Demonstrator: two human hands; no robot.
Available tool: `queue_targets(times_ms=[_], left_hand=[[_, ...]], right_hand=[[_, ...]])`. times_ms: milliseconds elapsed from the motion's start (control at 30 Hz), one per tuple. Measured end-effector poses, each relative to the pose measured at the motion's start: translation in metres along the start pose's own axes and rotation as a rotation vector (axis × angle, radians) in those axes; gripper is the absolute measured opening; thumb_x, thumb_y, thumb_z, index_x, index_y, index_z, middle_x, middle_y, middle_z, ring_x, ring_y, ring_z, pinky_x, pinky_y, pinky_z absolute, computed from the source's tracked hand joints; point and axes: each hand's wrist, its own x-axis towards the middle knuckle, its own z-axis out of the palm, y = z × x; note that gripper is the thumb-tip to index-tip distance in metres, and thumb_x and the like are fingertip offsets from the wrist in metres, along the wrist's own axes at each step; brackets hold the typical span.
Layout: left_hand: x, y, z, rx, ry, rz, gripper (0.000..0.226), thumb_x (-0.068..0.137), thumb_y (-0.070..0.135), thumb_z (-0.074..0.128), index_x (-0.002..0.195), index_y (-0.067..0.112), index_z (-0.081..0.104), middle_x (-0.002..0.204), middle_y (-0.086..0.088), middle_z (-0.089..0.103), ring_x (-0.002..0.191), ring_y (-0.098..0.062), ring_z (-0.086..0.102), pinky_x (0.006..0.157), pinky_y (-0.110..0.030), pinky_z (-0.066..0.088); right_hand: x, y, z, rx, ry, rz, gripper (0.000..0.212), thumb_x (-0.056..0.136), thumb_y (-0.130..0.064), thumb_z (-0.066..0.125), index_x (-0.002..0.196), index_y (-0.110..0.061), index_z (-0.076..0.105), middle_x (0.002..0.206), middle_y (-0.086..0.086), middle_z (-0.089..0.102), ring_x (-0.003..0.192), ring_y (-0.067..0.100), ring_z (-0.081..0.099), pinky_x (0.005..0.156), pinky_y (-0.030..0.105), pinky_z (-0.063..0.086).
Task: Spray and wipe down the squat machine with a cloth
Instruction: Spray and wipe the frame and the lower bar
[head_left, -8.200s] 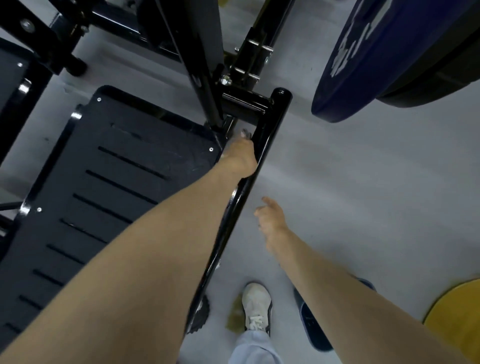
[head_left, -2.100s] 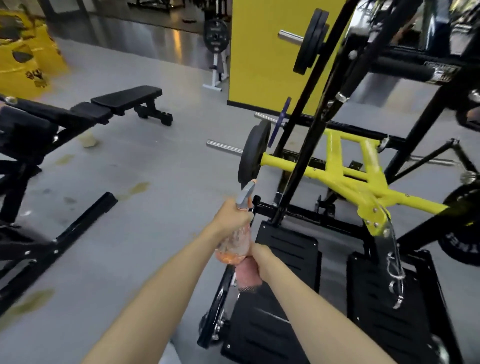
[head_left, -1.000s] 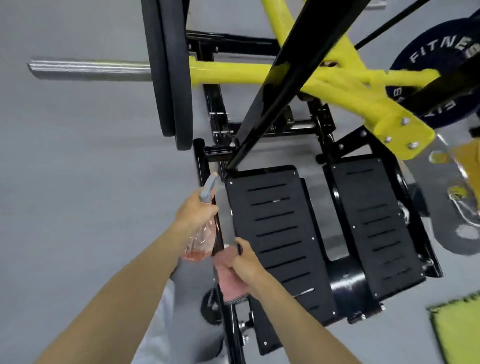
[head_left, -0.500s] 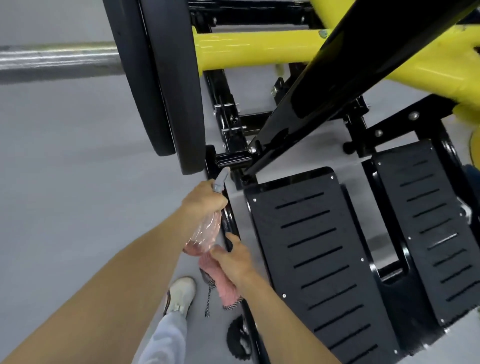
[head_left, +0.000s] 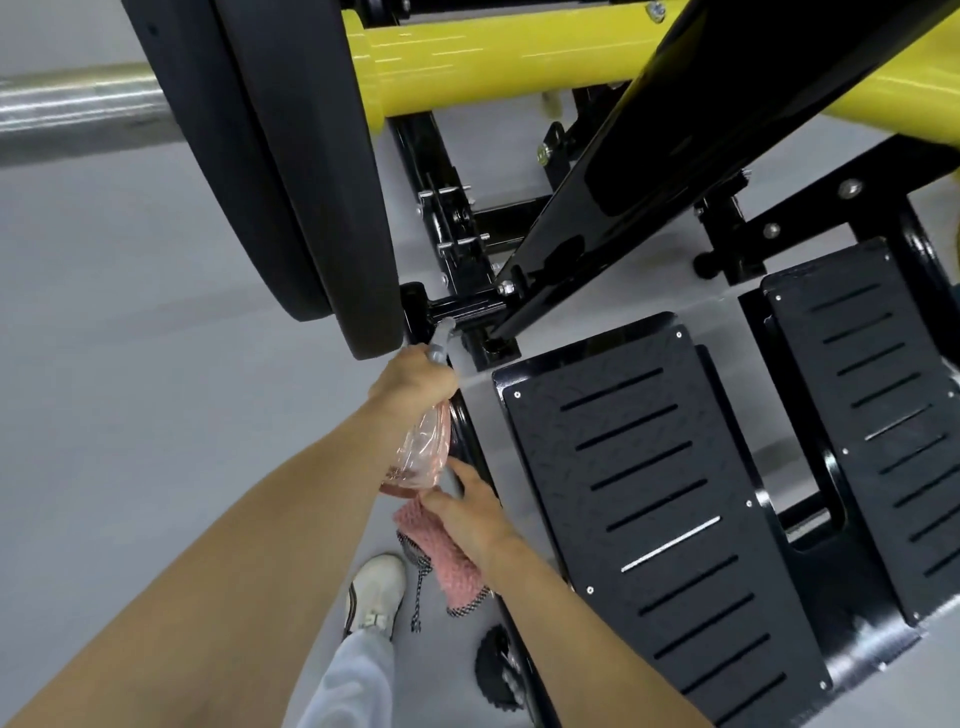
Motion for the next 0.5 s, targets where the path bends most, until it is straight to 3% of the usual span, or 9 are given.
queue_targets(times_ms=[167, 300, 500], left_hand=[[0.011, -0.021, -0.010, -0.068, 0.116, -0.076, 0.024, 0.059, 0.008, 0.056, 0.083, 0.012, 0.058, 0.072, -0.005, 0.059, 0.068, -0.025, 0.060, 0.070, -0.033, 0.052], [0.011, -0.031, -0.011, -0.043, 0.108, -0.104, 0.032, 0.053, 0.010, 0.055, 0.083, 0.014, 0.064, 0.075, -0.004, 0.066, 0.077, -0.028, 0.066, 0.082, -0.040, 0.056], [-0.006, -0.055, 0.007, 0.081, -0.005, -0.059, 0.042, 0.048, 0.013, 0.054, 0.089, 0.020, 0.063, 0.091, 0.000, 0.067, 0.083, -0.026, 0.067, 0.084, -0.045, 0.055]], right_hand=[[0.001, 0.004, 0.003, 0.020, 0.011, 0.016, 0.062, 0.094, -0.032, 0.055, 0.149, -0.031, 0.027, 0.150, 0.003, 0.033, 0.133, 0.024, 0.040, 0.111, 0.038, 0.034], [0.001, 0.016, 0.011, 0.062, -0.002, 0.041, 0.059, 0.095, -0.033, 0.052, 0.148, -0.034, 0.027, 0.151, 0.002, 0.033, 0.132, 0.024, 0.042, 0.110, 0.042, 0.036], [-0.005, 0.041, 0.024, 0.107, -0.026, 0.093, 0.054, 0.097, -0.031, 0.049, 0.147, -0.034, 0.029, 0.150, 0.004, 0.033, 0.131, 0.026, 0.042, 0.109, 0.045, 0.038]])
